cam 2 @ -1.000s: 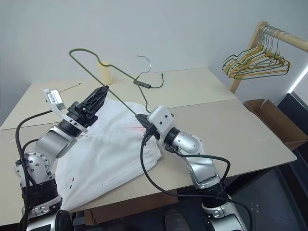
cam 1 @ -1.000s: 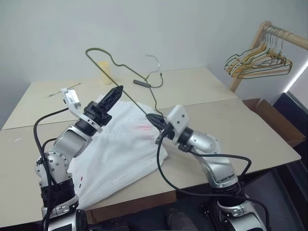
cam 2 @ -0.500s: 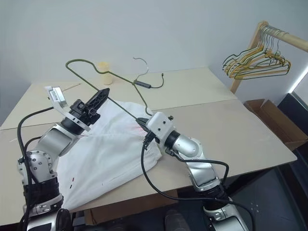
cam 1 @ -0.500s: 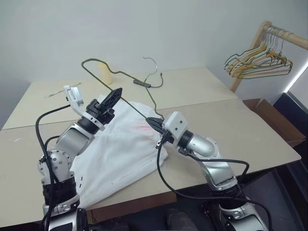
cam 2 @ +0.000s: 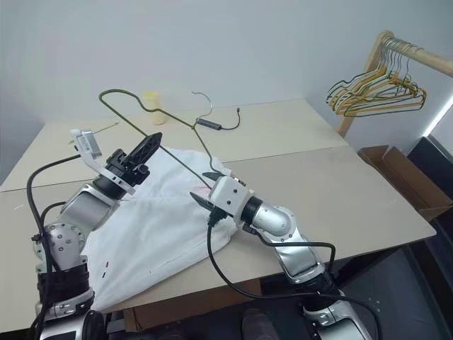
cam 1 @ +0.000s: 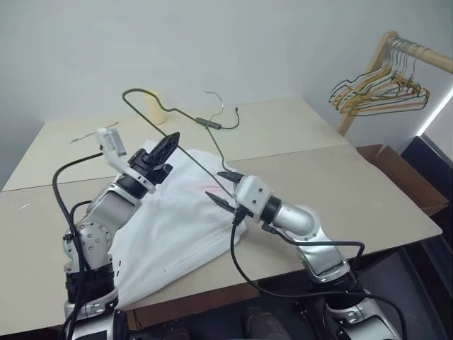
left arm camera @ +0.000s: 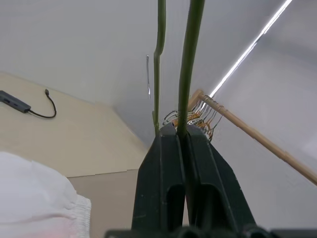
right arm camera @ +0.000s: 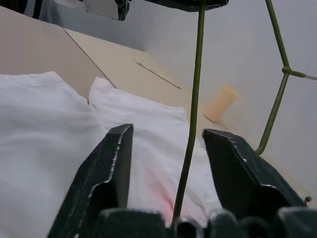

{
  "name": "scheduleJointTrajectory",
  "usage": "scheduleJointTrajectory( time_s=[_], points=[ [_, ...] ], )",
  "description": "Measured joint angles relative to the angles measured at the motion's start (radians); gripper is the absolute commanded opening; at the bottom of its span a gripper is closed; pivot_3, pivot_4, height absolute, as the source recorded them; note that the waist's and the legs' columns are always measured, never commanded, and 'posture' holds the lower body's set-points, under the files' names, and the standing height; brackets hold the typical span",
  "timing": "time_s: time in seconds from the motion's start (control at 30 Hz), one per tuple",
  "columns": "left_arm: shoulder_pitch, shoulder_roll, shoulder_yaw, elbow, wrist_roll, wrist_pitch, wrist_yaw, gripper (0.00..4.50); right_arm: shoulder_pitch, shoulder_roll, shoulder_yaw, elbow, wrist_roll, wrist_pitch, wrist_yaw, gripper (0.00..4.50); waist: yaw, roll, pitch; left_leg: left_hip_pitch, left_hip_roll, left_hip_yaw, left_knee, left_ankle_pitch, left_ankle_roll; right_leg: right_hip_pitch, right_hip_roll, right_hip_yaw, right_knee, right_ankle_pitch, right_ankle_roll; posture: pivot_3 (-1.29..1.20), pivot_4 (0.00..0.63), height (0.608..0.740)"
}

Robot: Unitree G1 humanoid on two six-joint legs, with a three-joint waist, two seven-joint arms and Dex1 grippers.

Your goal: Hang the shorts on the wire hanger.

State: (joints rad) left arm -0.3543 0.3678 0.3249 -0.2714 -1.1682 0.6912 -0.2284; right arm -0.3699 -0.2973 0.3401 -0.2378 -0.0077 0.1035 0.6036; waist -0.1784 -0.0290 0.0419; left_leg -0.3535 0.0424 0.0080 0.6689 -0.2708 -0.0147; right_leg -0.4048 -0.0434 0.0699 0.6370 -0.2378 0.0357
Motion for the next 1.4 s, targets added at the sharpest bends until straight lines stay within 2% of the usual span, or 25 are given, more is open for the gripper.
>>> scheduleJointTrajectory(
  time_s=[0.07, 0.2, 0.3, 0.4, 0.5, 0.63, 0.9, 1.1, 1.4],
  points=[
    [0.013, 0.042, 0.003, 0.0, 0.024, -0.006, -0.068, 0.0, -0.004, -0.025, -0.031, -0.053, 0.106, 0.082, 0.067, 4.46, 0.001, 0.0, 0.0, 0.0, 0.0, 0.0, 0.0, 0.0, 0.0, 0.0, 0.0, -0.001, 0.0, 0.0, 0.0, -0.1, 0.0, 0.74],
    [0.041, 0.176, 0.038, -0.001, 0.019, -0.008, -0.295, 0.0, -0.104, -0.144, -0.175, -0.102, 0.446, 0.422, 0.223, 4.46, 0.0, 0.0, 0.001, 0.0, 0.001, 0.0, 0.0, 0.0, 0.0, 0.001, 0.0, -0.001, -0.002, 0.0, 0.0, -0.1, 0.0, 0.74],
    [0.062, 0.256, 0.099, 0.005, -0.034, 0.004, -0.494, 0.0, -0.175, -0.257, -0.271, -0.068, 0.634, 0.616, 0.342, 4.46, 0.001, 0.0, 0.002, 0.0, 0.002, 0.0, -0.001, 0.0, 0.0, 0.001, 0.0, -0.003, -0.005, 0.0, 0.0, -0.1, 0.0, 0.74],
    [0.056, 0.296, 0.142, 0.015, -0.094, 0.003, -0.695, 0.0, -0.227, -0.356, -0.257, 0.036, 0.743, 0.757, 0.524, 4.46, 0.005, 0.001, 0.002, -0.001, 0.002, 0.0, -0.002, 0.0, 0.0, 0.001, 0.0, -0.003, -0.007, 0.0, 0.0, -0.1, 0.0, 0.74],
    [0.027, 0.31, 0.173, 0.061, -0.121, 0.0, -0.803, 0.0, -0.277, -0.397, -0.19, 0.149, 0.751, 0.822, 0.64, 4.46, 0.006, 0.001, 0.002, -0.001, 0.001, 0.0, -0.002, 0.0, 0.0, 0.001, 0.0, -0.003, -0.007, 0.0, 0.0, -0.1, 0.0, 0.74],
    [-0.016, 0.3, 0.172, 0.089, -0.128, -0.01, -0.849, 0.0, -0.32, -0.358, -0.126, 0.22, 0.73, 0.845, 0.669, 4.46, 0.004, 0.001, 0.002, -0.001, 0.002, 0.0, -0.002, 0.0, 0.0, 0.001, 0.001, -0.003, -0.006, 0.0, 0.0, -0.09, 0.0, 0.74],
    [-0.032, 0.225, 0.137, 0.084, -0.088, -0.056, -0.837, 0.0, -0.343, -0.204, -0.127, 0.221, 0.731, 0.88, 0.54, 4.46, 0.009, 0.001, 0.002, -0.003, 0.002, 0.0, -0.002, 0.0, 0.0, 0.0, 0.0, -0.002, -0.007, 0.001, 0.001, -0.11, 0.0, 0.74],
    [-0.032, 0.212, 0.129, 0.075, -0.081, -0.063, -0.83, 0.0, -0.366, -0.165, -0.194, 0.205, 0.772, 0.936, 0.466, 4.46, 0.012, 0.001, 0.002, -0.003, 0.002, 0.0, -0.002, 0.0, 0.0, -0.001, 0.0, -0.002, -0.007, 0.001, 0.001, -0.11, 0.0, 0.74],
    [-0.027, 0.19, 0.111, 0.071, -0.048, -0.079, -0.831, 0.0, -0.372, -0.147, -0.194, 0.18, 0.778, 0.964, 0.453, 4.46, 0.007, 0.001, 0.002, -0.003, 0.002, 0.0, -0.002, 0.0, 0.0, -0.001, 0.0, -0.002, -0.006, 0.001, 0.001, -0.11, 0.0, 0.74]
  ],
)
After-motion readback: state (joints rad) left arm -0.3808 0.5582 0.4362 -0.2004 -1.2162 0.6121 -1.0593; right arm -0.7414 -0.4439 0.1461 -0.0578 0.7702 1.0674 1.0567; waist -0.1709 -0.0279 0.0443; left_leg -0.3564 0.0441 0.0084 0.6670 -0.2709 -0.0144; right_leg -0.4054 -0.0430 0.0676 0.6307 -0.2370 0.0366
